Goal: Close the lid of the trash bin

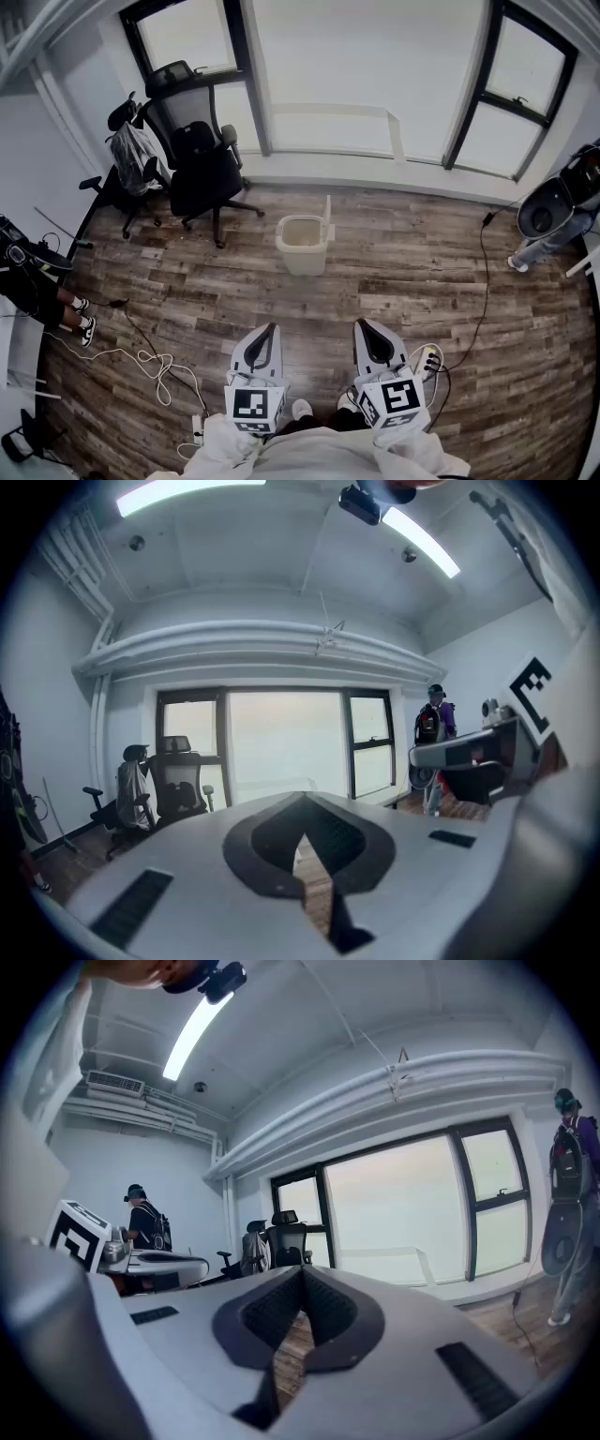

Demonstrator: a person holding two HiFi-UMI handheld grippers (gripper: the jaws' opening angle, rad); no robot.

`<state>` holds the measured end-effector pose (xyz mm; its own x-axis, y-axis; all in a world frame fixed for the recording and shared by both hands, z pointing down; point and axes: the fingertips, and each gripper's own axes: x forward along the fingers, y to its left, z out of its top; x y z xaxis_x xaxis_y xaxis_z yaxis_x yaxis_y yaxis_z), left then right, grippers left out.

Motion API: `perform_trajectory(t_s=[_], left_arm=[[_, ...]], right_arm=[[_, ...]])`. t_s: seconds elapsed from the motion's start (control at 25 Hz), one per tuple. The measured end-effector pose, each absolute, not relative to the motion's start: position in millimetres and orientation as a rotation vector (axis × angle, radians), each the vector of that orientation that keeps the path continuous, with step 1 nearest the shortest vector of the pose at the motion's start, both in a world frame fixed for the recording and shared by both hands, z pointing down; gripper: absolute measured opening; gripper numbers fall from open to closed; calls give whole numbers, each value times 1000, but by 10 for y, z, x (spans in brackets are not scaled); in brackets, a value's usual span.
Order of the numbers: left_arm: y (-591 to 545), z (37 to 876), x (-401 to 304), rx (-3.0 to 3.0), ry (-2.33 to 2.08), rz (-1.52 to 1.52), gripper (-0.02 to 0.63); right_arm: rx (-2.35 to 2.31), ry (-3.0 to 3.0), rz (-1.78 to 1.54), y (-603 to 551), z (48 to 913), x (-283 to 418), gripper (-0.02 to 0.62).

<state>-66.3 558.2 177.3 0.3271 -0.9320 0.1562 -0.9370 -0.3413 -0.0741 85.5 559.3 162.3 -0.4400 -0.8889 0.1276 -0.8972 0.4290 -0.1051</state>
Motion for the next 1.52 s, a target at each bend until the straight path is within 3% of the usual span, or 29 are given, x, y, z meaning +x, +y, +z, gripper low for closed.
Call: perform_trajectory(t_s=[0.8,1.52], left_arm=[[5100,1709,379,2455,-1937,266,5],[3913,1938,296,2497,-1891,282,5]], right_arm=[[1571,-2684,245,5002,1705,2061,23],[1667,-2617,244,3937,1849,2104,23]])
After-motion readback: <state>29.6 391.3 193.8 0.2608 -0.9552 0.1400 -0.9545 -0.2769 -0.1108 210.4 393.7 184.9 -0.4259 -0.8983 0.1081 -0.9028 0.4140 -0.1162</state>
